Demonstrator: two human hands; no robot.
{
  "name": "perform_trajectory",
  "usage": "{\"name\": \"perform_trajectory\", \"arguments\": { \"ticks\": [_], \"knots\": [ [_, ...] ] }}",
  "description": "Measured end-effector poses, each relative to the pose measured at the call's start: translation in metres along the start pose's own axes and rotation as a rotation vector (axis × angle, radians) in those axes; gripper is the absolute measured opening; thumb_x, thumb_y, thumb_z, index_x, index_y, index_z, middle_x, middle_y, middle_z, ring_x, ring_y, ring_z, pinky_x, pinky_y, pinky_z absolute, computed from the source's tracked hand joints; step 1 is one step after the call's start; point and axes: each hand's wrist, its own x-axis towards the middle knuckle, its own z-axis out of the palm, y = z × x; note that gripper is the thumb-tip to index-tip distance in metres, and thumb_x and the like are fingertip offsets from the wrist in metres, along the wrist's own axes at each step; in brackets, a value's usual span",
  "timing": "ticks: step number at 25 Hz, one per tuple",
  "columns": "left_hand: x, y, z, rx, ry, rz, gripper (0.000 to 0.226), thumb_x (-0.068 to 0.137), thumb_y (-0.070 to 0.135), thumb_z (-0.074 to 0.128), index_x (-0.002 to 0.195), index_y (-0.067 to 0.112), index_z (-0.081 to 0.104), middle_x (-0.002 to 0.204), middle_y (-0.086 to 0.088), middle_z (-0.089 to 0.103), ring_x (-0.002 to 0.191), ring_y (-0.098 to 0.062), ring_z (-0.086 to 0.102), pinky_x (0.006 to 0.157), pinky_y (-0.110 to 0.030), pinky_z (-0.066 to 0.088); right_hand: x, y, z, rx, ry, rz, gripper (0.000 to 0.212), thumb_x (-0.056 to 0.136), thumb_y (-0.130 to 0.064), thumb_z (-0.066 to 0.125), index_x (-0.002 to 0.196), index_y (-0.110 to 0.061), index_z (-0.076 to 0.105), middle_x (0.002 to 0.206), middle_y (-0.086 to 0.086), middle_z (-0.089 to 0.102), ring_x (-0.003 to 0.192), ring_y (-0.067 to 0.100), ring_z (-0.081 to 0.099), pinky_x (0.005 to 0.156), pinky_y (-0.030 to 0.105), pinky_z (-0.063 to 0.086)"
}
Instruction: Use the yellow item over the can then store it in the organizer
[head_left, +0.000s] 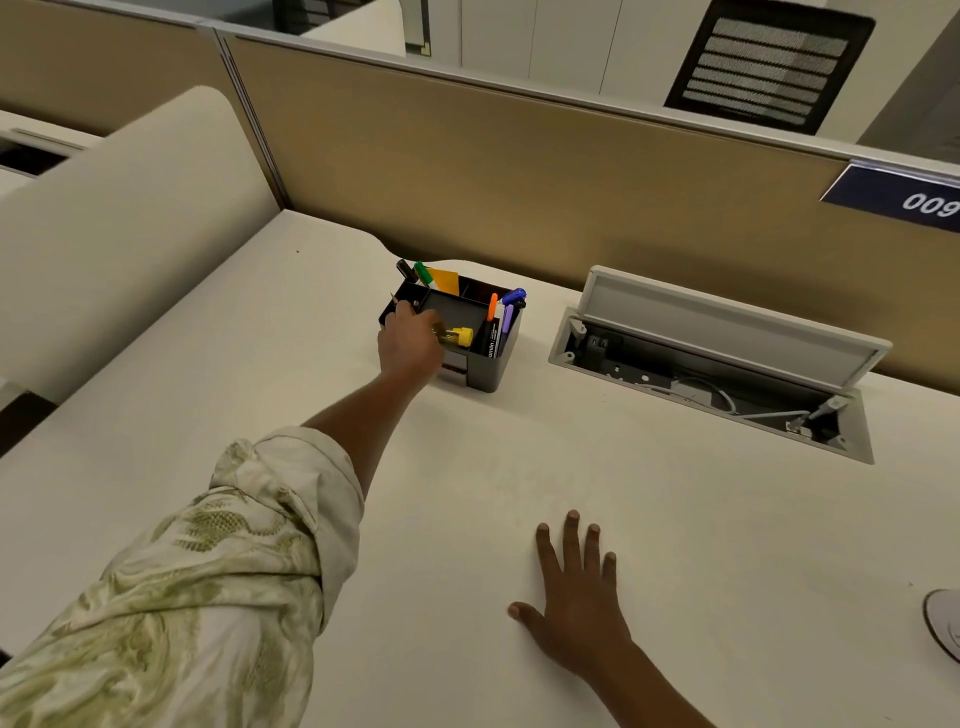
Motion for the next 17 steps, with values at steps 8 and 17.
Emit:
{"name": "perform_trajectory", "arguments": {
  "ticks": [8, 17],
  "knots": [
    [-0.04, -0.004, -0.004, -0.067, 0.083, -0.006, 0.034, 0.085, 0.01, 0.063, 0.118, 0.008, 0.057, 0.122, -0.017, 0.053, 0.106, -0.035, 0.056, 0.083, -0.043, 0.05, -0.003, -0.001, -0.005, -0.021, 0.002, -0.004, 0.101, 0.091, -0.07, 0.043, 0.159, -0.02, -0.012, 0.162, 0.021, -0.033, 0.15, 0.047, -0.023, 0.122, 0.06, -0.001],
    [-0.215, -0.016, 0.053, 0.04, -0.199, 0.12, 0.022, 0.083, 0.024, 0.063, 0.1, 0.009, 0.06, 0.105, -0.014, 0.056, 0.093, -0.035, 0.057, 0.074, -0.042, 0.048, -0.006, 0.011, -0.019, -0.003, 0.072, -0.016, 0.082, 0.094, -0.055, 0.053, 0.16, -0.023, 0.015, 0.171, 0.015, -0.003, 0.156, 0.037, 0.005, 0.122, 0.048, 0.019]
  ]
}}
